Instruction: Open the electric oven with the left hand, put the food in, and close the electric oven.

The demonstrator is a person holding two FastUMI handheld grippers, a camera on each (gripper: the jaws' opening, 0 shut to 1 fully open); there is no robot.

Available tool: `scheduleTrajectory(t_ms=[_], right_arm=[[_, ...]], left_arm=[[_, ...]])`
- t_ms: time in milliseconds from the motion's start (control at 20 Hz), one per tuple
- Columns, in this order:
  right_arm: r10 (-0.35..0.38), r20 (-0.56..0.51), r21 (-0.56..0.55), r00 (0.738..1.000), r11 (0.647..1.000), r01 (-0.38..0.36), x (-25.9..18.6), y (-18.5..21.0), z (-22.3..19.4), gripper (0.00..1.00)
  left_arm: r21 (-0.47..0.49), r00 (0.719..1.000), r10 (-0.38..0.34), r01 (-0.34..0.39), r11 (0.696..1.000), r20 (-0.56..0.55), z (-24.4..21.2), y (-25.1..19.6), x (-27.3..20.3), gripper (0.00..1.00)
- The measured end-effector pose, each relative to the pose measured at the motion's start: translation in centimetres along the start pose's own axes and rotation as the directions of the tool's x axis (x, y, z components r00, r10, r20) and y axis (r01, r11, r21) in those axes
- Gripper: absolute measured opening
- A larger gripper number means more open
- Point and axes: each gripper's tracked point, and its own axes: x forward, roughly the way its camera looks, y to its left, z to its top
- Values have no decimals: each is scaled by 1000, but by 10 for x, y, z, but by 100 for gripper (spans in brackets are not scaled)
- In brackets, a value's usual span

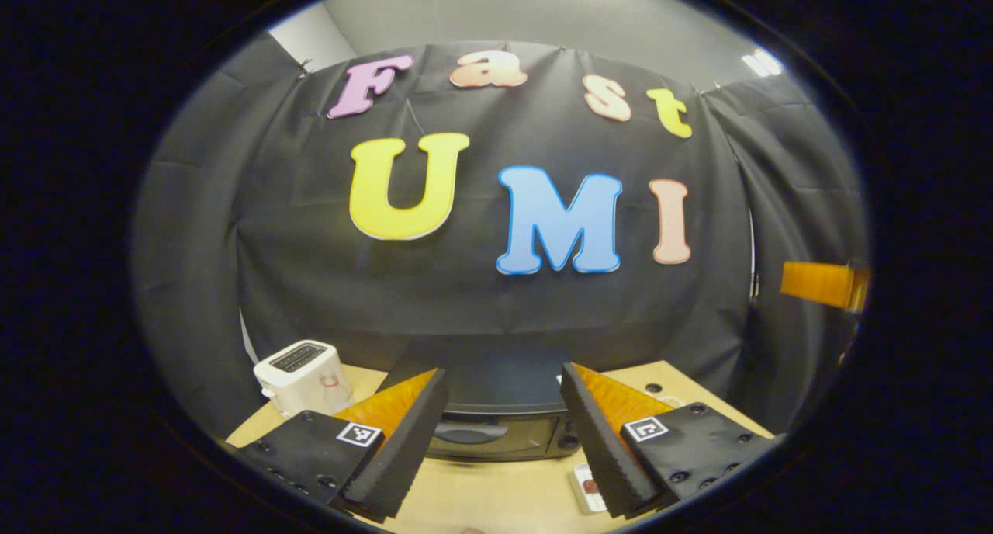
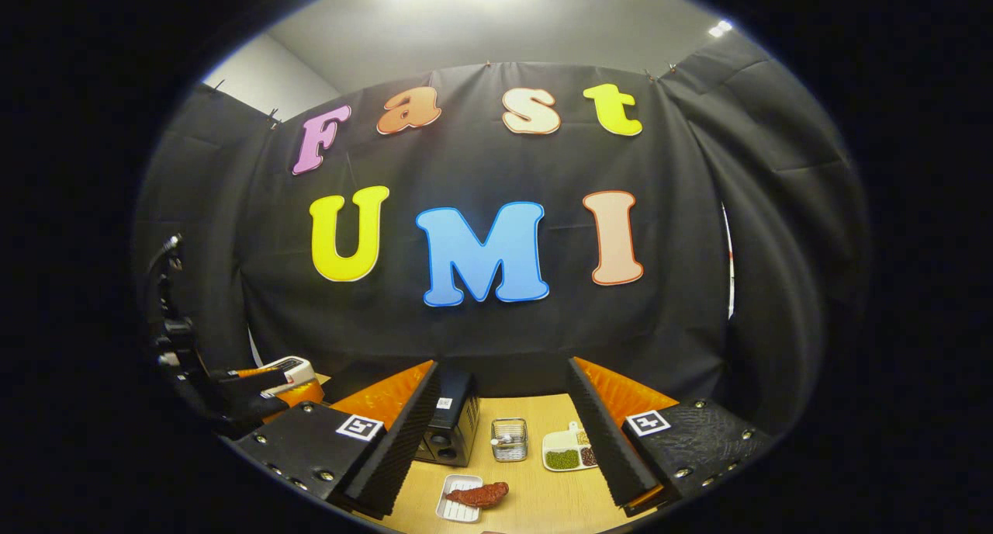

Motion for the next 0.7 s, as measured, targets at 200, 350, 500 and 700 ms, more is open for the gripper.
scheduleTrajectory(t_ms=[200, 350, 500, 700], right_arm=[[-44, -16, -16, 999, 999, 44, 6, -4, -7, 98], [-79, -27, -36, 997, 996, 78, 9, -11, -12, 98], [-103, -48, -42, 994, 994, 101, 9, -14, -20, 98], [-120, -59, -64, 991, 991, 116, 8, -14, -25, 98]], left_arm=[[-12, 996, -5, 3, 1000, -86, -39, 14, 46, 92], [6, 991, -9, 10, 1000, -135, -63, 21, 74, 100], [8, 982, -13, 15, 1000, -189, -88, 28, 98, 100], [20, 973, -15, 20, 1000, -232, -112, 32, 121, 100]])
